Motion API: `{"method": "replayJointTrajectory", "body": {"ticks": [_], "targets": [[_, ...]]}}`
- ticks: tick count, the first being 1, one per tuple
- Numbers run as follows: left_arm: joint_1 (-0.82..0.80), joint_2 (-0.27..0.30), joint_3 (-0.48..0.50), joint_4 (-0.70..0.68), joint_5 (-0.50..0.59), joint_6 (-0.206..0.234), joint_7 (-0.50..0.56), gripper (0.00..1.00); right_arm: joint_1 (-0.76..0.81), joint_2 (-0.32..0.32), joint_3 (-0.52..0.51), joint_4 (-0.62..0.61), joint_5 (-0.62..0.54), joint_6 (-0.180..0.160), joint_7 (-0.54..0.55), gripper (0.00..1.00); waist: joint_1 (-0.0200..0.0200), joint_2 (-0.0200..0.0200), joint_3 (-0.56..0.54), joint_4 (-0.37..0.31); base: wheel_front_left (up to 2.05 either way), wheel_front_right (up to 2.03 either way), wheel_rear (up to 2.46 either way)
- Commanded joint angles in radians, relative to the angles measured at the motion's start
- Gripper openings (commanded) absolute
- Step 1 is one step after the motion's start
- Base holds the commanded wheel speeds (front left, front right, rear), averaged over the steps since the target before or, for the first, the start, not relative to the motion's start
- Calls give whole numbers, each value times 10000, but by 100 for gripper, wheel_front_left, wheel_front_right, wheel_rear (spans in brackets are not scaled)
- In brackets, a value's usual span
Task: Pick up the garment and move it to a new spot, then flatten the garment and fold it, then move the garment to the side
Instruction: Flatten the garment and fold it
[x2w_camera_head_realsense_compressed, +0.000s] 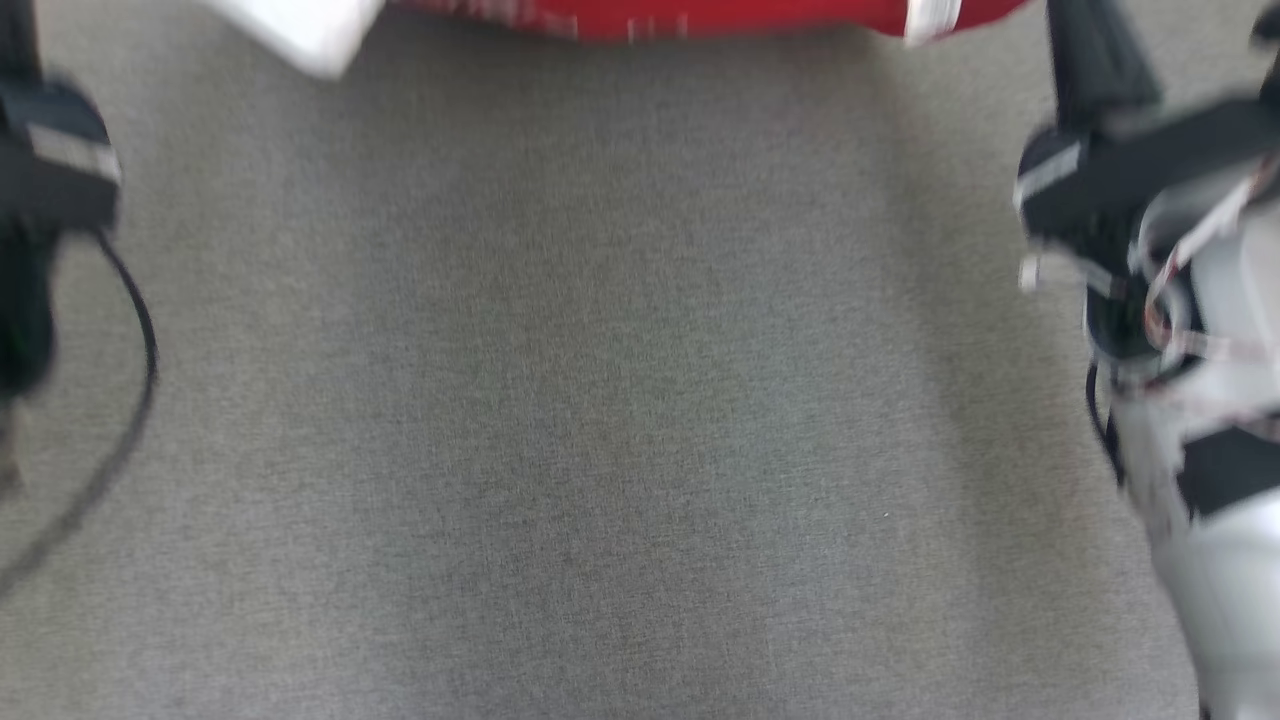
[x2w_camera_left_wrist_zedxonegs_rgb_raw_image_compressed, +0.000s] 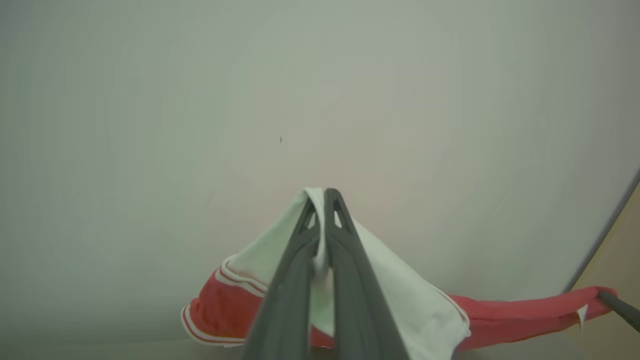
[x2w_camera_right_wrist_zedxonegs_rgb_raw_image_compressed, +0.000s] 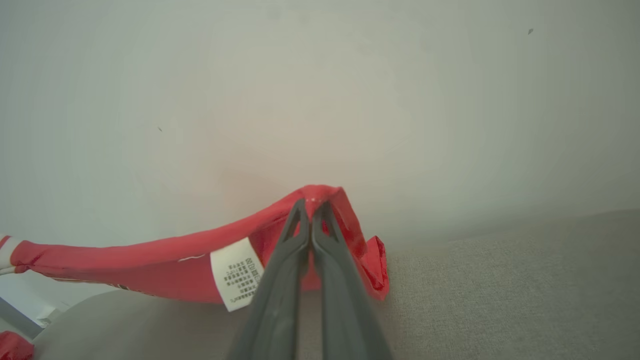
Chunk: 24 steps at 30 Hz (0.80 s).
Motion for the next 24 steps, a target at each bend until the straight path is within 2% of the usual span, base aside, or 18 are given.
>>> {"method": "replayJointTrajectory", "body": {"ticks": [1, 5, 10, 18, 24], "targets": [[624, -1, 334, -392, 156, 148, -30, 0, 497, -70, -80, -267, 32, 11, 28, 0, 3, 2, -510, -2, 0, 0, 0], [3038, -256, 1408, -1870, 560, 722, -31, 0, 2108, 29, -266, -1311, 1, 11, 142, 0, 3, 2, -806, 45, 0, 0, 0], [5802, -750, 2264, -3039, 1075, 1034, -32, 0, 3983, 275, -657, -2287, -42, 11, 278, 0, 3, 2, -1130, 136, 0, 0, 0], [9237, -2295, 3408, -3172, 1580, 863, -33, 0, 6620, 457, -1201, -3023, -273, 11, 384, 0, 3, 2, -1677, 395, 0, 0, 0], [10815, -3262, 3604, -2794, 2006, 437, -32, 0, 8212, 562, -1662, -3355, -511, 11, 341, 0, 3, 2, -2067, 661, 0, 0, 0]]}}
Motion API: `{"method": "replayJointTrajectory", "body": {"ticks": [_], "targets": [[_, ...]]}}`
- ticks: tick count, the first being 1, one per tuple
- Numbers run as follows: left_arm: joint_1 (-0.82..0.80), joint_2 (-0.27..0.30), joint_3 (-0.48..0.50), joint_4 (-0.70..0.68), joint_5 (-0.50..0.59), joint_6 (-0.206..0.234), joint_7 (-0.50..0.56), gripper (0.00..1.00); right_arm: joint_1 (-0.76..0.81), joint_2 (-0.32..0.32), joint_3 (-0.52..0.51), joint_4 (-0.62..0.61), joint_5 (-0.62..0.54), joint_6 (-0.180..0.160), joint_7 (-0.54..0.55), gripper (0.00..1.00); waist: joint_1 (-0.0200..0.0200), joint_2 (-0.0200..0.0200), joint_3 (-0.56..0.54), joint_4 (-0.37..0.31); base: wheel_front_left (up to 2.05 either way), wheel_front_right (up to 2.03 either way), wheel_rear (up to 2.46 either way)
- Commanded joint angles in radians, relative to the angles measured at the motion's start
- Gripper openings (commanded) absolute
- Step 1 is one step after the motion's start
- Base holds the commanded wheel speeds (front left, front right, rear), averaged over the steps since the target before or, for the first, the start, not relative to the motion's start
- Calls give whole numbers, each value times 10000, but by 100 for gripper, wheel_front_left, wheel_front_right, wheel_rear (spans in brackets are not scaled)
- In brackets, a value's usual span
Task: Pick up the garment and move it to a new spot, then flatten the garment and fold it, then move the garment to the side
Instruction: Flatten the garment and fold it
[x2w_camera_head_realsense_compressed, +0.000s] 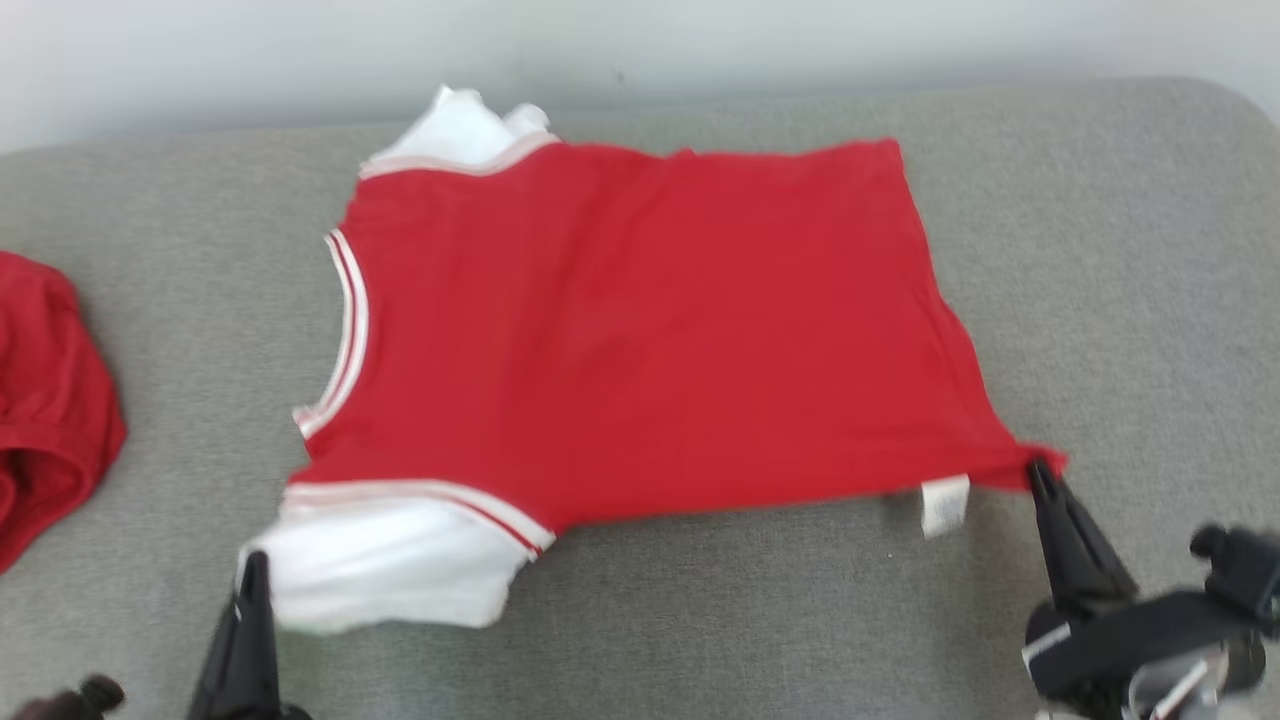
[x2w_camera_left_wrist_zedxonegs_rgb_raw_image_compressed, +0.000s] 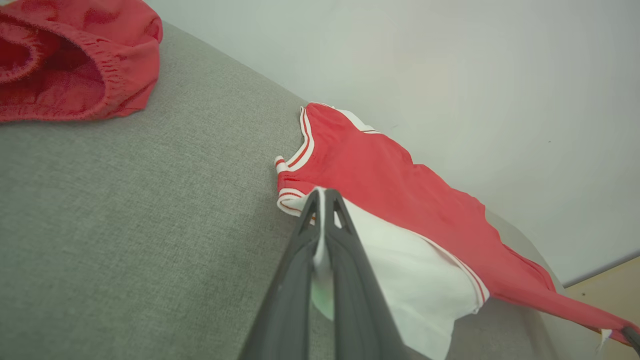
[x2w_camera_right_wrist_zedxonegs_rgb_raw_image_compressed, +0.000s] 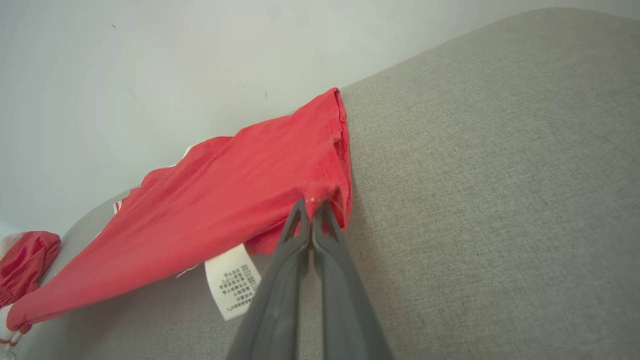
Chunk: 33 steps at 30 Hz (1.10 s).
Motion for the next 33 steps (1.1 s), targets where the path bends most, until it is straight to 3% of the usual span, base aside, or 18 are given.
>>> {"method": "replayJointTrajectory", "body": {"ticks": [1, 6, 18, 27, 33], "targets": [[245, -130, 45, 92, 175, -105, -33, 0, 348, 81, -126, -107, 24, 11, 9, 0, 2, 2, -240, 215, 0, 0, 0], [905, -527, -204, 446, 330, -267, -33, 0, 1497, 99, -399, -428, -342, 11, 125, 0, 2, 2, -560, 408, 0, 0, 0], [1629, -464, -710, 1110, 736, -440, 69, 0, 3238, 343, -759, -614, -527, 11, 285, 0, 2, 2, -1166, 595, 0, 0, 0], [96, -108, -1195, 1526, 1535, -816, 351, 0, 2489, 217, -368, -669, -667, 11, 434, 0, 2, 2, -1151, 333, 0, 0, 0], [-1176, 20, -1152, 2187, 1621, -1053, 536, 0, 1352, 251, 45, -68, -769, 11, 668, 0, 2, 2, -929, 70, 0, 0, 0]]}}
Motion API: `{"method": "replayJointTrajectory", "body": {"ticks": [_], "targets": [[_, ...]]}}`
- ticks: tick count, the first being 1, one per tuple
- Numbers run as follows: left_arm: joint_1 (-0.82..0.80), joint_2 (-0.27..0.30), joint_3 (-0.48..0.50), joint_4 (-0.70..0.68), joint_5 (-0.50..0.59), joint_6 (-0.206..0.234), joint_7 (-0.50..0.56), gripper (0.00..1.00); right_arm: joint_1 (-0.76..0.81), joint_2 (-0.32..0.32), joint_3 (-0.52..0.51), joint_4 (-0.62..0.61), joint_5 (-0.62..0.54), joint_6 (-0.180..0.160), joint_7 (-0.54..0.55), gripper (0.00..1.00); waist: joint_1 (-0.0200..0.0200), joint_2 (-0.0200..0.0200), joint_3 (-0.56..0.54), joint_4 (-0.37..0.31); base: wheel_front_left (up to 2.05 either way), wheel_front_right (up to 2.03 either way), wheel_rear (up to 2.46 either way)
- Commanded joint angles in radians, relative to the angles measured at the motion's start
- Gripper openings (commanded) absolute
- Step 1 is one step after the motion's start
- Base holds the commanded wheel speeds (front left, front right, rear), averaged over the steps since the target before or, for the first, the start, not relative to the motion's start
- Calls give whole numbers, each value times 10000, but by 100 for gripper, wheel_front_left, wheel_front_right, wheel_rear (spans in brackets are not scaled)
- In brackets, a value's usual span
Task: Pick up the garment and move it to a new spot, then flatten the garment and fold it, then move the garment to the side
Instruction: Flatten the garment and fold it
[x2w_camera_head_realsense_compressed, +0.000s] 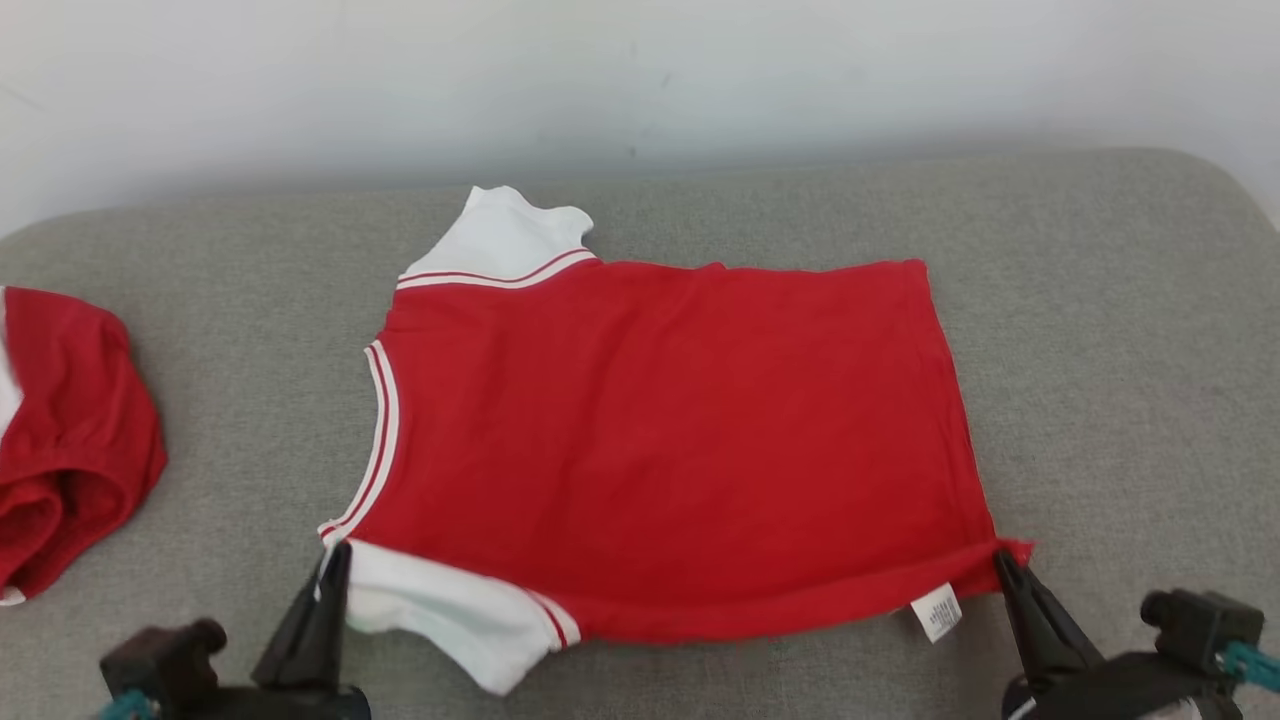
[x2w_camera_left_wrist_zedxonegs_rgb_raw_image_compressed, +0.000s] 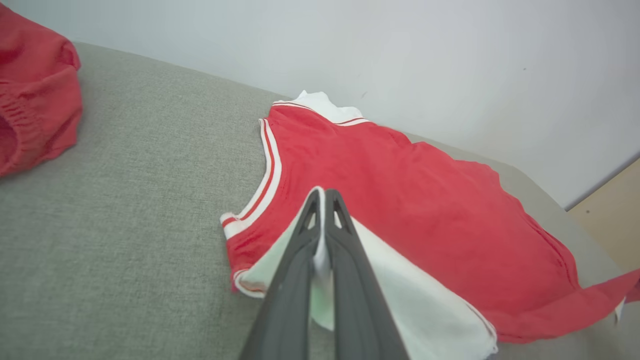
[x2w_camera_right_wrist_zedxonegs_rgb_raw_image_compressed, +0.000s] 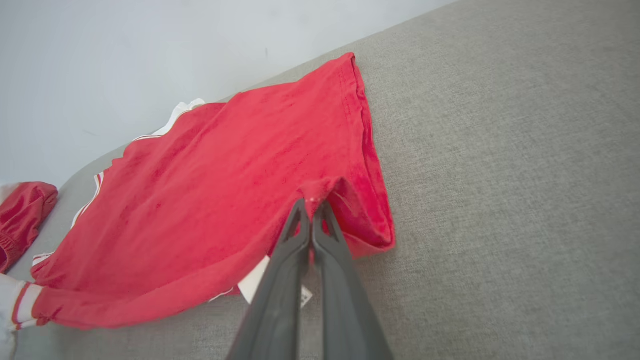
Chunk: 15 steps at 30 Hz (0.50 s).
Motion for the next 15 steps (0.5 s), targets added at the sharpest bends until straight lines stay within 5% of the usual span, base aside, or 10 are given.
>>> {"method": "replayJointTrajectory", "body": {"ticks": [1, 15], "targets": [[-403, 63, 78, 243, -50, -106, 44, 0, -397, 18, 37, 260, 12, 11, 13, 0, -1, -1, 167, -106, 0, 0, 0], [-3153, -27, -117, 2733, -73, -696, 252, 0, -2956, 33, 77, 2840, 185, 11, -310, 0, -1, -1, 820, -29, 0, 0, 0]]}}
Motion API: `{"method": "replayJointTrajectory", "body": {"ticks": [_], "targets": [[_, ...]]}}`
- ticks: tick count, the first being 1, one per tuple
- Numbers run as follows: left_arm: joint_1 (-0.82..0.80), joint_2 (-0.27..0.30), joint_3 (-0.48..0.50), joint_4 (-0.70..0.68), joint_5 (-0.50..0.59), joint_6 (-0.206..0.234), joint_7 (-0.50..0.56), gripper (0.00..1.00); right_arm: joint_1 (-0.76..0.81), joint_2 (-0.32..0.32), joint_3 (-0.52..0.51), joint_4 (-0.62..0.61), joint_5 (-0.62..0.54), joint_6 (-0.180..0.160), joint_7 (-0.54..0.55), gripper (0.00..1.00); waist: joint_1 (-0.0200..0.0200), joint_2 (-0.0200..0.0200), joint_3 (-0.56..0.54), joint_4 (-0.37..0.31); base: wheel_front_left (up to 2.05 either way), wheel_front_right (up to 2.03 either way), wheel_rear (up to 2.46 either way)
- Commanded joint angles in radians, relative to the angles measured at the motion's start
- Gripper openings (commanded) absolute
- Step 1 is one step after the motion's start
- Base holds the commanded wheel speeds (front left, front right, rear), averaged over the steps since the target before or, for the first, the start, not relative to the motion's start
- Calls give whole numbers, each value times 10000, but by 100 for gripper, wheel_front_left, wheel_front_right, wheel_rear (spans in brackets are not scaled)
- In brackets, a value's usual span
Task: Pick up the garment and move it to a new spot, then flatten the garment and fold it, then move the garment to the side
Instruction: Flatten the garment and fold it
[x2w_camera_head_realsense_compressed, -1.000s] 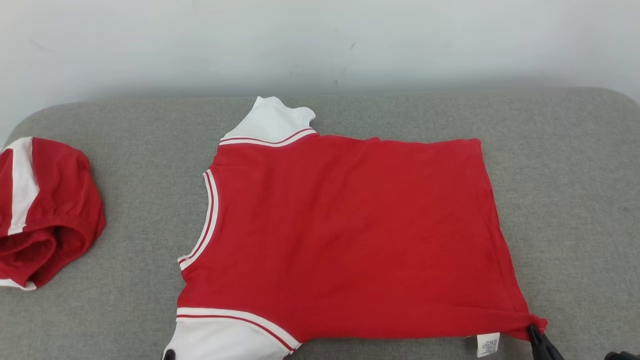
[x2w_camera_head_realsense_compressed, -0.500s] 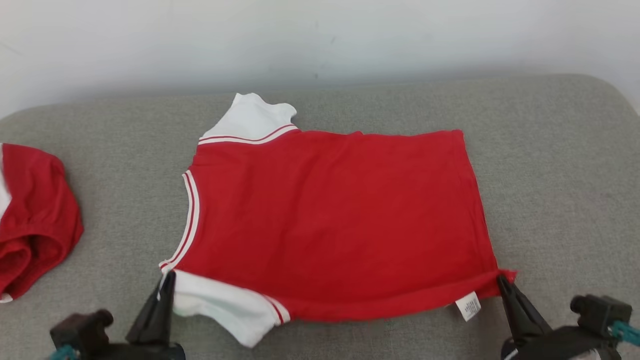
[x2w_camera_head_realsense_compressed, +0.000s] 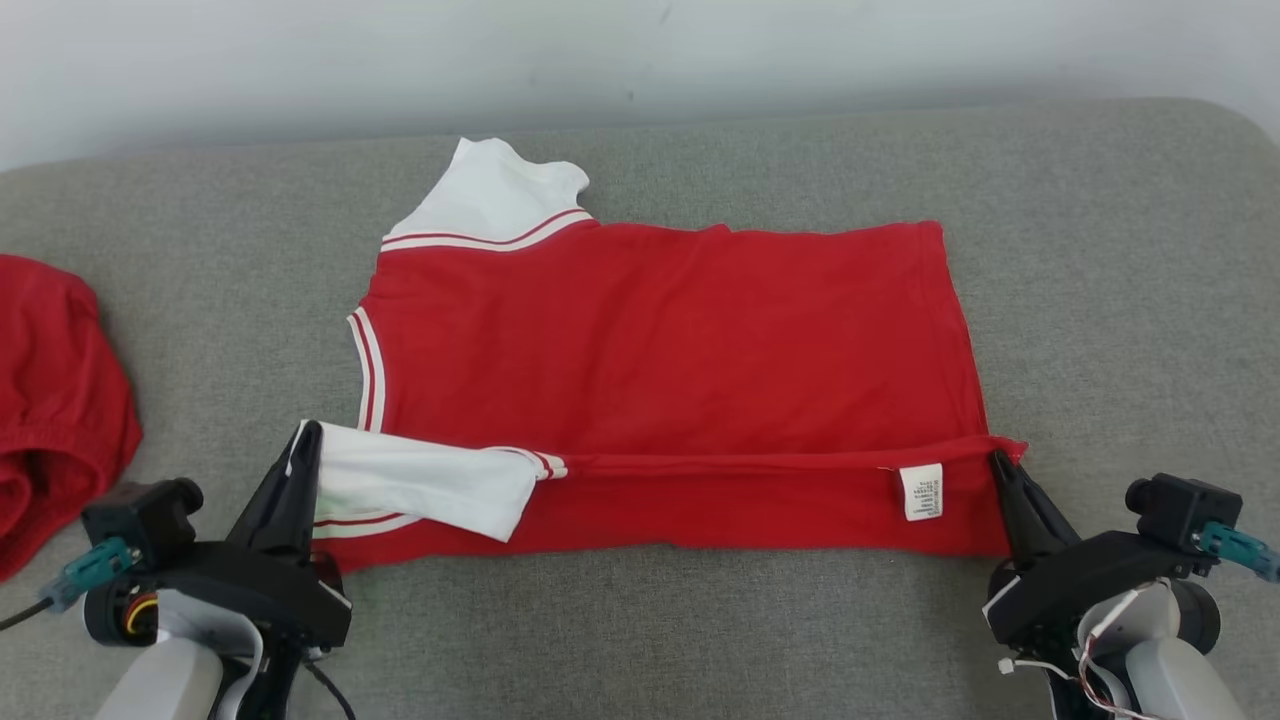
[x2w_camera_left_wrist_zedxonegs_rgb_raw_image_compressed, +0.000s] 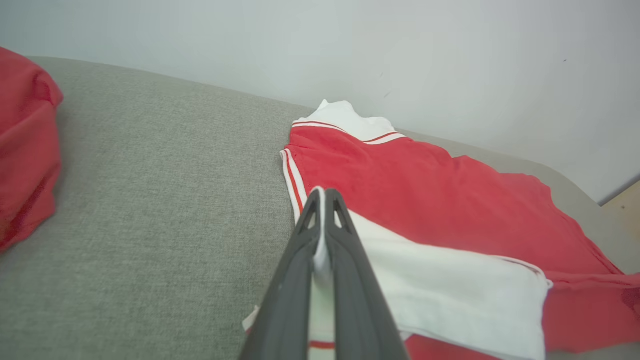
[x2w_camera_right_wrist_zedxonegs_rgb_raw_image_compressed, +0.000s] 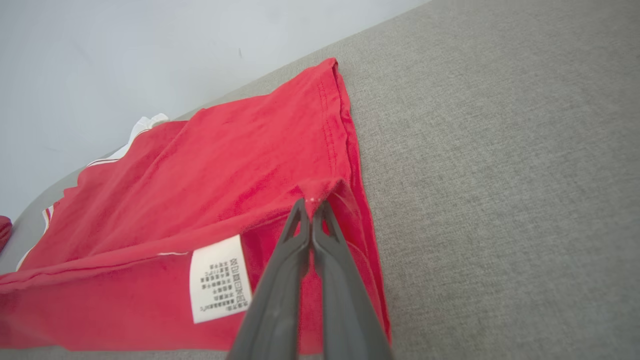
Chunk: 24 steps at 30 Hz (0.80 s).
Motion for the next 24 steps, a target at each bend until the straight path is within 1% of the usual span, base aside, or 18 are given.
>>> {"method": "replayJointTrajectory", "body": {"ticks": [1, 3, 4, 5, 6, 9, 15, 20, 24], "targets": [[-331, -89, -60, 346, 17, -78, -118, 0, -239, 10, 83, 279, -14, 11, -135, 0, -2, -1, 125, 0, 0, 0, 0], [-462, -134, -91, 569, 7, -116, -183, 0, -355, 3, 124, 421, -28, 11, -213, 0, -2, -1, 145, 1, 0, 0, 0], [-573, -156, -90, 754, 45, -144, -278, 0, -438, -4, 165, 546, -45, 11, -298, 39, -2, -1, 156, -4, 0, 0, 0], [-680, -184, -112, 927, 118, -163, -368, 14, -501, -12, 202, 664, -58, 11, -387, 88, -2, -1, 162, -5, 0, 0, 0], [-820, -297, -148, 1198, 195, -186, -558, 100, -586, -53, 265, 855, -88, 11, -599, 100, -2, -1, 152, 1, 0, 0, 0], [-852, -360, -198, 1357, 315, -239, -684, 100, -597, -147, 297, 946, -138, 11, -862, 100, -2, -1, 111, 11, 0, 0, 0], [-274, -490, 293, 1362, 395, -266, -886, 100, -96, -414, 468, 820, -408, 11, -1440, 100, -2, -1, -129, 33, 0, 0, 0], [583, -562, 713, 901, 631, -297, -891, 100, 557, -528, 404, 609, -560, 11, -1467, 100, -2, -1, -249, 92, 0, 0, 0], [1129, -567, 557, 911, 913, -314, -894, 100, 875, -543, 293, 575, -693, 11, -1417, 100, -2, -1, -248, 122, 0, 0, 0]]}}
